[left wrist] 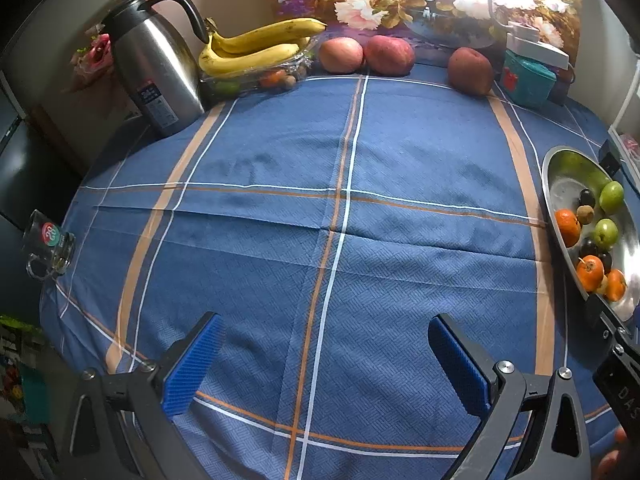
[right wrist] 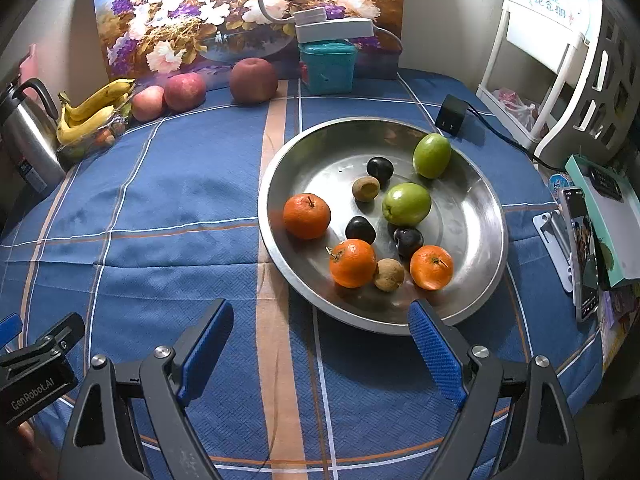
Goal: Organize fruits
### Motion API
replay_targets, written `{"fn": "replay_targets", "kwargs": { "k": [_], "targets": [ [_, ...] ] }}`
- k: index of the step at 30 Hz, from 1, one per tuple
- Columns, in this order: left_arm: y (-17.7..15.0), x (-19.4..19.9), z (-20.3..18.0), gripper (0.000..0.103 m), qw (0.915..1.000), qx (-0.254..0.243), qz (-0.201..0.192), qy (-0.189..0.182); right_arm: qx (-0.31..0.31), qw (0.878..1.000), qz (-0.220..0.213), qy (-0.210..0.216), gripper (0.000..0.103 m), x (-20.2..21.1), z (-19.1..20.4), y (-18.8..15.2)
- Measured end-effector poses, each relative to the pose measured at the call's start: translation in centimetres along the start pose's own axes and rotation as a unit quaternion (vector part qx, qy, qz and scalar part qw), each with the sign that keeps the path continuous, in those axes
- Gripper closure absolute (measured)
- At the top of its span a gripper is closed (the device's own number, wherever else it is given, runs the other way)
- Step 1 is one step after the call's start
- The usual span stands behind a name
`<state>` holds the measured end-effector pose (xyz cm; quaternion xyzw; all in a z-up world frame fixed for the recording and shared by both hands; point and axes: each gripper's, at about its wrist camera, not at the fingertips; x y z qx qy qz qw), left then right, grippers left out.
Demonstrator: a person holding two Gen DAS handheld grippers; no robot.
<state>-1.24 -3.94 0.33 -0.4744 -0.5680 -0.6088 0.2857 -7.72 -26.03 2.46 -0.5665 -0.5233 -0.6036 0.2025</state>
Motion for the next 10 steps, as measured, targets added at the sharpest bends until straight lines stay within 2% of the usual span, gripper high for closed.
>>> {"fn": "replay_targets", "kwargs": {
  "k": [10],
  "targets": [
    [0.15,0.62,0.08,0.000,0.9999,0.001,-0.014,-0.002,0.001,1.000,0.001,0.000,0.013,-0.15,-0.03,-0.12]
  ]
}}
Point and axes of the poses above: each gripper's, at about its wrist camera, not at the fingertips, and x roughly against the way its jaws point, z to its left, y to its top, and after that the axes turned 14 degrees about -y, right-handed
